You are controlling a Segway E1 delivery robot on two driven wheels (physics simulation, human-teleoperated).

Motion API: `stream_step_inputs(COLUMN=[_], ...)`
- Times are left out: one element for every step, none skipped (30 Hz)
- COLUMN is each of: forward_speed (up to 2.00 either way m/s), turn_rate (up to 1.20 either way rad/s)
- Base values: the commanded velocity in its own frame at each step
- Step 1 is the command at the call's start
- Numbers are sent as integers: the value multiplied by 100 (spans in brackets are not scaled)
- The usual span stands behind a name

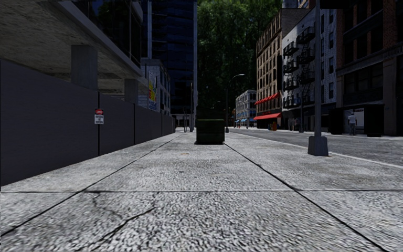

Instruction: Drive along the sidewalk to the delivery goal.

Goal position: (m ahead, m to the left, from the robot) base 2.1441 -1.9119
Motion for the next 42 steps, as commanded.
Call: stream_step_inputs(forward_speed=[111, 127, 141, 148, 150, 150, 151, 152, 152, 152, 152, 152, 152, 152, 152, 152, 152, 152, 152, 152, 152, 152, 152, 151, 140, 129, 116, 104, 98, 92, 92, 85, 83, 83, 83, 83, 83, 83, 83, 83, 83, 83], turn_rate=[0, 0, 0, 0, 0, 0, 0, 0, 0, 0, 0, 0, 0, 0, 0, 0, 0, 0, 0, 0, 0, 0, 0, 0, 0, -21, -52, -79, -120, -120, -120, -120, -120, -120, -120, -120, -120, -120, -120, -120, -120, -120])
